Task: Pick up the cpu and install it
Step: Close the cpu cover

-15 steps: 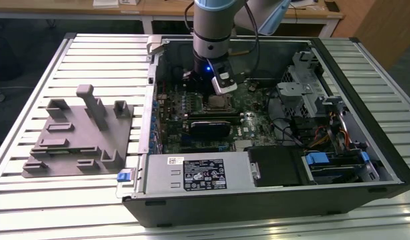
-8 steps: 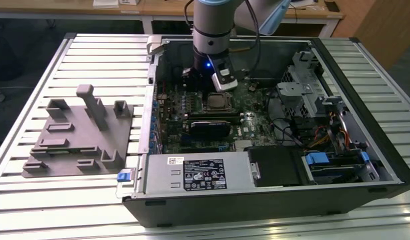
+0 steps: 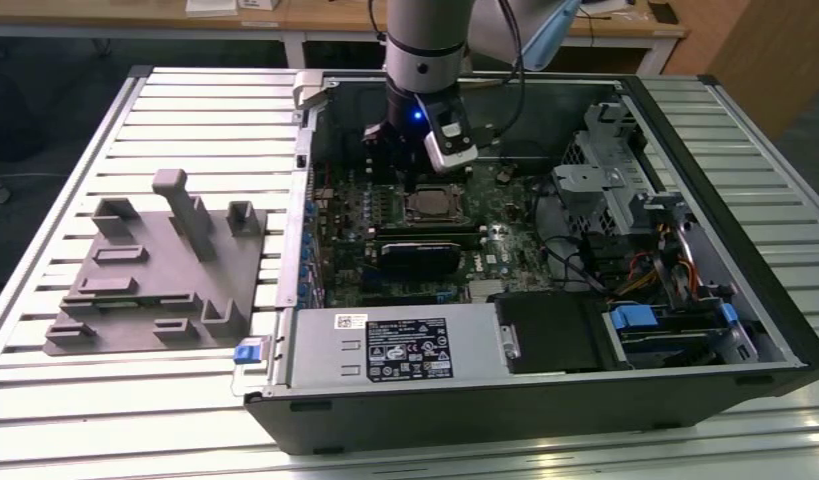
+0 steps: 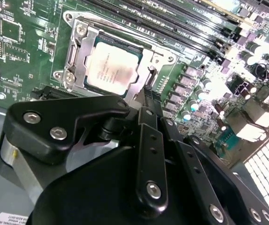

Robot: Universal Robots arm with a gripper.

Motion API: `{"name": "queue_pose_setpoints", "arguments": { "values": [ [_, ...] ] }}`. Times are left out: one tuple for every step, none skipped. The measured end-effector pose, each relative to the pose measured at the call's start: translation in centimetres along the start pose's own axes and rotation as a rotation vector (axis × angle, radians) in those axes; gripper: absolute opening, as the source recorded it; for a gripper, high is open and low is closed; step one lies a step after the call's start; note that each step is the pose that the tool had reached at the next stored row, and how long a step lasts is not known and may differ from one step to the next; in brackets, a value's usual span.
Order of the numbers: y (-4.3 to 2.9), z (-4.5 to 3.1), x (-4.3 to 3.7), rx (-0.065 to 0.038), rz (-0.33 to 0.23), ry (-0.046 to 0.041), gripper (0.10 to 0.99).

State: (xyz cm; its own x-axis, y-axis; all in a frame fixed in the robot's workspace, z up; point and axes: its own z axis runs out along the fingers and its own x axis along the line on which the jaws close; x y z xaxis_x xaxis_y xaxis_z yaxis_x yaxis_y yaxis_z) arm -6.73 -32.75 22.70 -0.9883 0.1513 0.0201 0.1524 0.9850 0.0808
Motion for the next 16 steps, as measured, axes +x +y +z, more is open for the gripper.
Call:
{"name": "queue_pose_setpoints", "arguments": {
  "values": [
    [0.0,0.0,0.0,0.0,0.0,-0.0001,0.106],
    [0.0,0.0,0.0,0.0,0.0,-0.0001,0.106],
    [0.0,-0.02,0.0,0.0,0.0,0.0,0.106],
    [0.0,-0.03,0.0,0.0,0.0,0.0001,0.106],
    [0.0,-0.03,-0.03,0.0,0.0,0.0002,0.106],
    [0.01,-0.03,-0.08,0.0,0.0,0.0001,0.106],
    [0.02,-0.03,-0.14,0.0,0.0,0.0001,0.106],
    [0.04,-0.03,-0.24,0.0,0.0,0.0002,0.106],
    [0.05,-0.03,-0.34,0.0,0.0,0.0002,0.106],
    [0.07,-0.03,-0.45,0.0,0.0,0.0001,0.106],
    [0.1,-0.03,-0.61,0.0,0.0,0.0001,0.106],
    [0.12,-0.03,-0.76,0.0,0.0,0.0002,0.106],
    [0.13,-0.04,-0.86,0.0,0.0,0.0001,0.106],
    [0.13,-0.03,-0.88,0.0,0.0,0.0001,0.106],
    [0.13,-0.03,-0.89,0.0,0.0,0.0001,0.106],
    [0.15,-0.03,-0.98,0.0,0.0,0.0001,0.106]
  ]
}}
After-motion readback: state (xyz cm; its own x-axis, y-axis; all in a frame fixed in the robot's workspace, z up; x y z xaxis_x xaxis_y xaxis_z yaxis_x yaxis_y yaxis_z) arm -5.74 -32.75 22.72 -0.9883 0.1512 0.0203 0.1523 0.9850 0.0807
